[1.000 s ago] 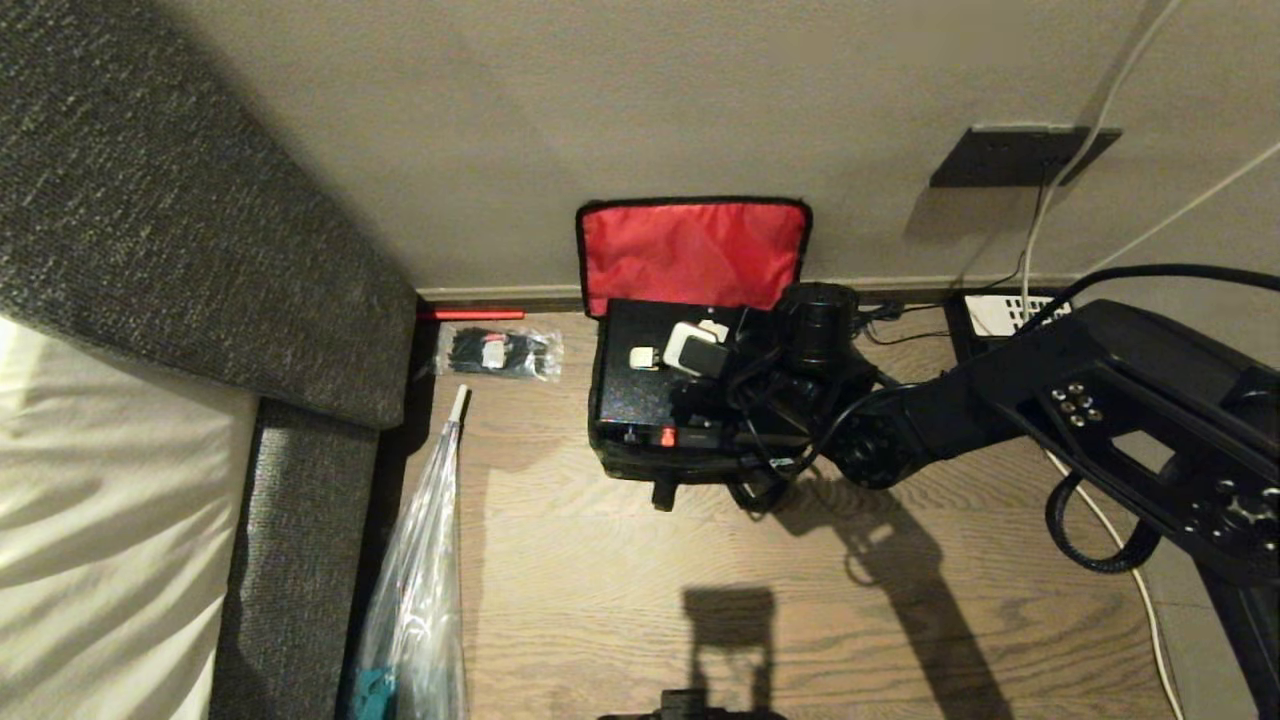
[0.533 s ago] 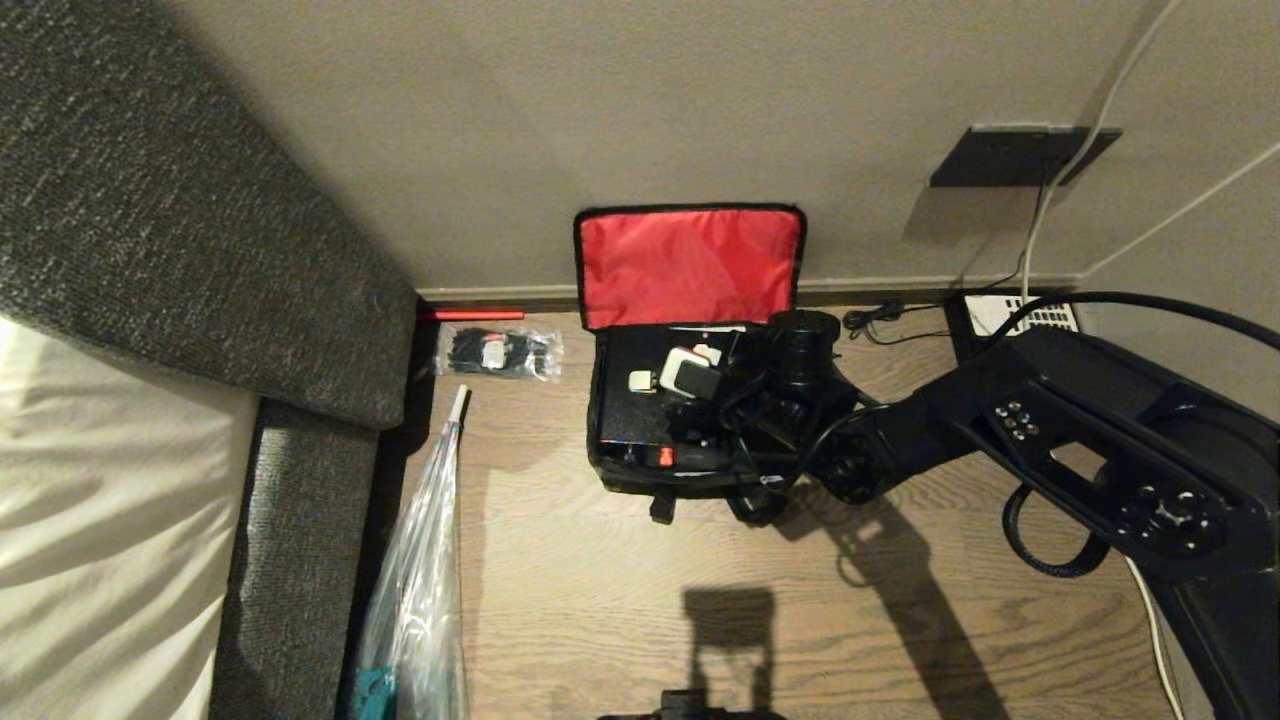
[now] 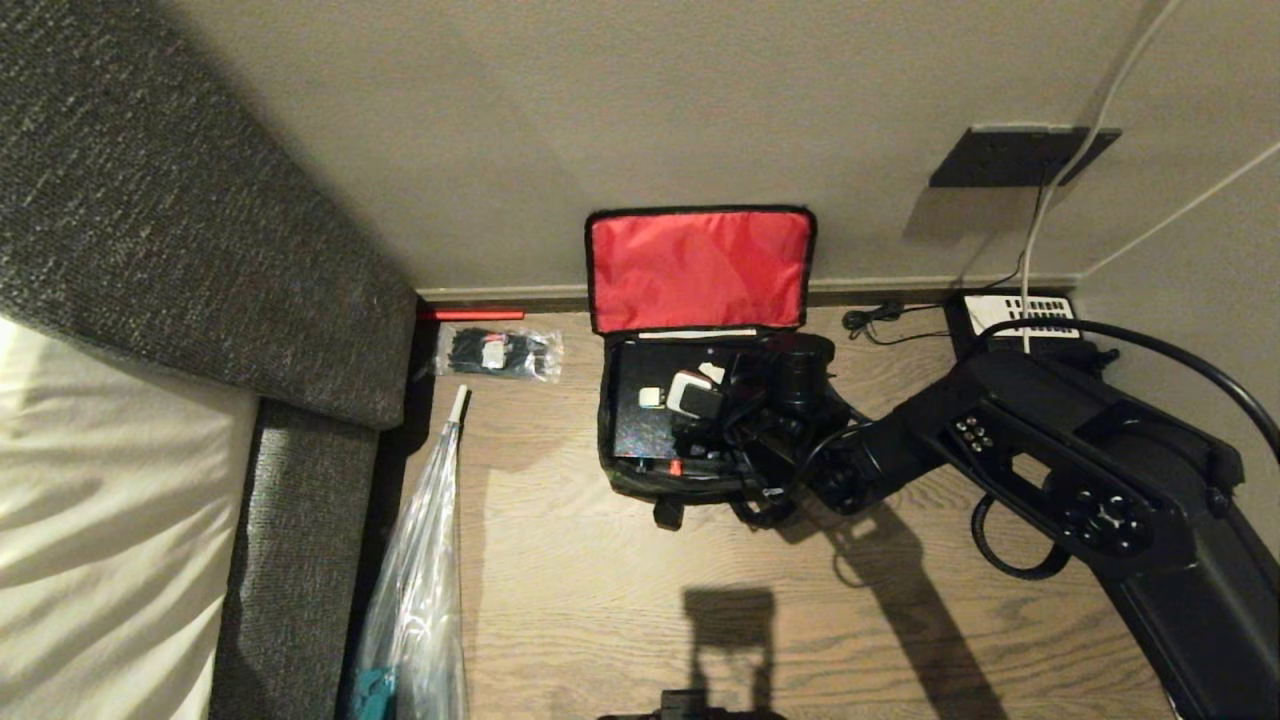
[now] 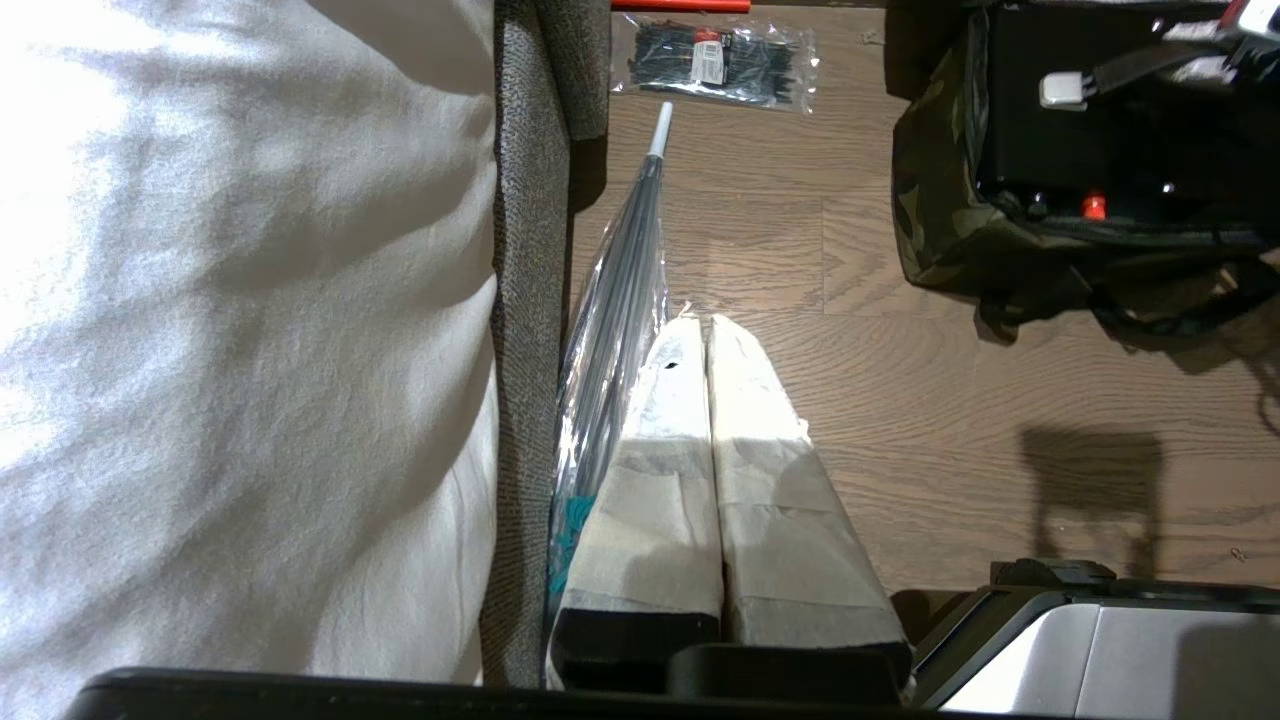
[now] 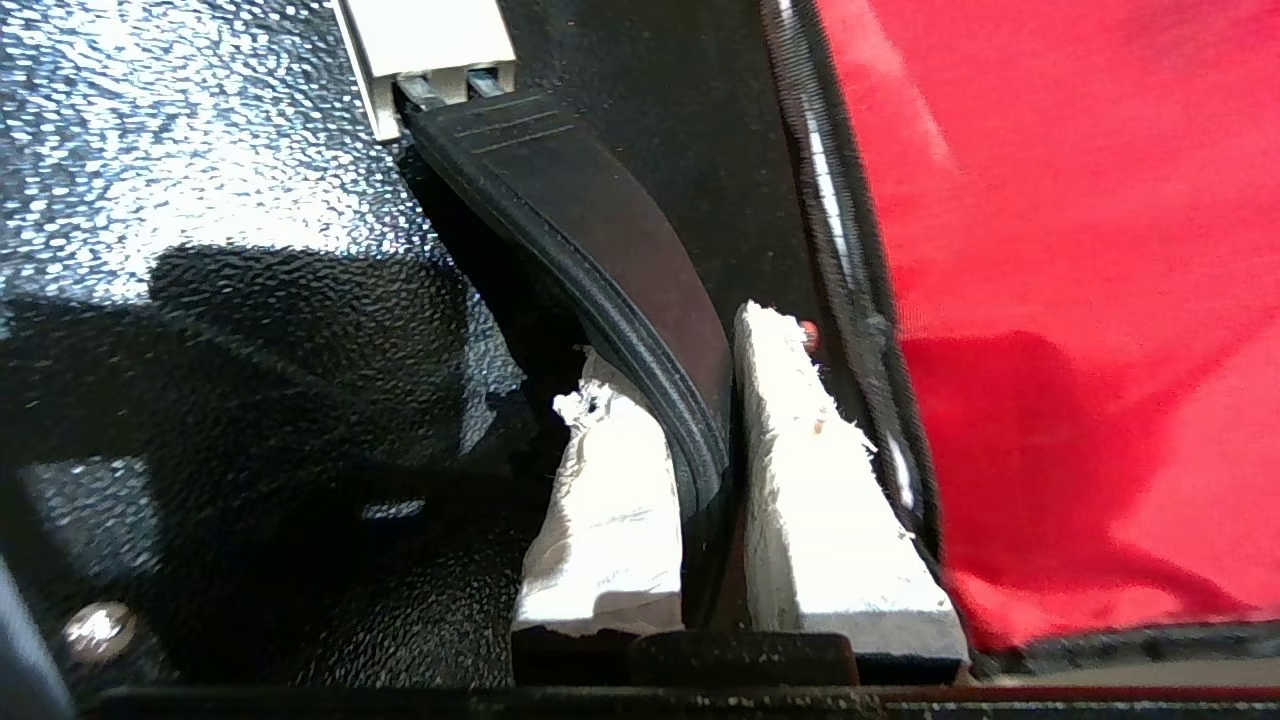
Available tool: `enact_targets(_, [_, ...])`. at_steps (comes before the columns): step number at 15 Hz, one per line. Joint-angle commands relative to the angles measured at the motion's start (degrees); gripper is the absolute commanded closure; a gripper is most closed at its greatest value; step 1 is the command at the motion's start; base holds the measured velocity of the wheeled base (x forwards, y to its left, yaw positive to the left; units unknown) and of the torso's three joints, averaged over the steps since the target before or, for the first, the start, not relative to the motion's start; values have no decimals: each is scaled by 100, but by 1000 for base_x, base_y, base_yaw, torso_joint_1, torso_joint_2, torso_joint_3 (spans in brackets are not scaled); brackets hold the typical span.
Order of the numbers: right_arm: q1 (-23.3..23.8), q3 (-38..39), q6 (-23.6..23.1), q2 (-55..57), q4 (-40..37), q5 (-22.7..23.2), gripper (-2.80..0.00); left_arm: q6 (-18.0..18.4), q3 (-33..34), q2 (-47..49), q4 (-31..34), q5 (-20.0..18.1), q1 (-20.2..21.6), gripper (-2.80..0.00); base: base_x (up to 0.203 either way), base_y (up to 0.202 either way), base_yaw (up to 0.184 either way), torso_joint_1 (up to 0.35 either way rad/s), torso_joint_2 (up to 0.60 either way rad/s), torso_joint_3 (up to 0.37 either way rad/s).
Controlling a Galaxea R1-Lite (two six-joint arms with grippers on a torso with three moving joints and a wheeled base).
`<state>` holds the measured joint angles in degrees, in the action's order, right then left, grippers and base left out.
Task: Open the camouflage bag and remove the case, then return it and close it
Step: Place the black box back
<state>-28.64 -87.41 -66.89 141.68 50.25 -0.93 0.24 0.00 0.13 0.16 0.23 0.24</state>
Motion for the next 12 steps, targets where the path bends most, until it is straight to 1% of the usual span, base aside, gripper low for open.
enact_targets(1, [-2, -31, -1, 186, -15, -12, -121, 2, 9, 13, -7, 4, 2, 0, 0, 0, 0, 0, 0, 0])
enact_targets(2, [-9, -23, 70, 219, -15, -13, -280, 2, 9, 22, -4, 4, 2, 0, 0, 0, 0, 0, 0, 0])
enact_targets(3, [-10, -40, 141, 228, -6, -22, -280, 2, 9, 39, -7, 3, 2, 0, 0, 0, 0, 0, 0, 0])
enact_targets(7, [-10, -6, 146, 105, 25, -27, -280, 2, 9, 50, -7, 4, 2, 0, 0, 0, 0, 0, 0, 0])
enact_targets(10, [-10, 454, 151, -349, 64, -37, -280, 2, 9, 48, -6, 4, 2, 0, 0, 0, 0, 0, 0, 0])
enact_targets(12, [-10, 1020, 165, -810, 33, -39, -280, 2, 9, 39, -7, 4, 2, 0, 0, 0, 0, 0, 0, 0])
